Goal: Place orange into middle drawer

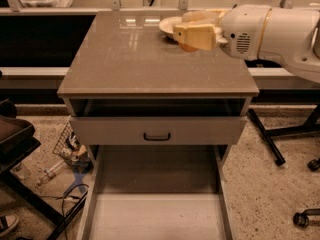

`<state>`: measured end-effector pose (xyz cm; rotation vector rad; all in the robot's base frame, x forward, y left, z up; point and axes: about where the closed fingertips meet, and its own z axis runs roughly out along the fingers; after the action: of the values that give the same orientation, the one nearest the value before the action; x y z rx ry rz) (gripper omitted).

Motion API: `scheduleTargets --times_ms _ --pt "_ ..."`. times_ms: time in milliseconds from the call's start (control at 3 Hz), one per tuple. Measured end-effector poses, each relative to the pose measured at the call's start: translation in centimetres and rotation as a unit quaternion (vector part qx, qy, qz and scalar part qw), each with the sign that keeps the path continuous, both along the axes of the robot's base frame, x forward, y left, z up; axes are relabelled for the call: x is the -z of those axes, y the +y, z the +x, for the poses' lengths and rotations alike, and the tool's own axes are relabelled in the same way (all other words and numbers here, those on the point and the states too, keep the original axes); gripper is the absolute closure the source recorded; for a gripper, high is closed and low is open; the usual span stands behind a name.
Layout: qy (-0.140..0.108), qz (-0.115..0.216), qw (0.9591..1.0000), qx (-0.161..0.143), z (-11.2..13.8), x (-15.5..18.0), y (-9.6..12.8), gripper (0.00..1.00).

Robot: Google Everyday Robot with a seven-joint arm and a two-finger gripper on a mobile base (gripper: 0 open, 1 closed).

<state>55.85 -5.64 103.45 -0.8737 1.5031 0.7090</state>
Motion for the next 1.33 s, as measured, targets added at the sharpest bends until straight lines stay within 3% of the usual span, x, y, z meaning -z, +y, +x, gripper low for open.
scheduleTargets --times_ms 333,667,1000,1333 --pt "0.005 0.008 1.0000 -0.002 -0.1 1.4 0.7 1.00" --pt "0.025 0.047 0.9985 0.013 0.1 5.4 0.6 1.00" --pt "0.055 0.106 0.9896 0.080 -2.2 17.1 -1.6 1.00" --pt "0.058 0.087 0.9909 0.085 -6.6 25.1 -0.6 1.00"
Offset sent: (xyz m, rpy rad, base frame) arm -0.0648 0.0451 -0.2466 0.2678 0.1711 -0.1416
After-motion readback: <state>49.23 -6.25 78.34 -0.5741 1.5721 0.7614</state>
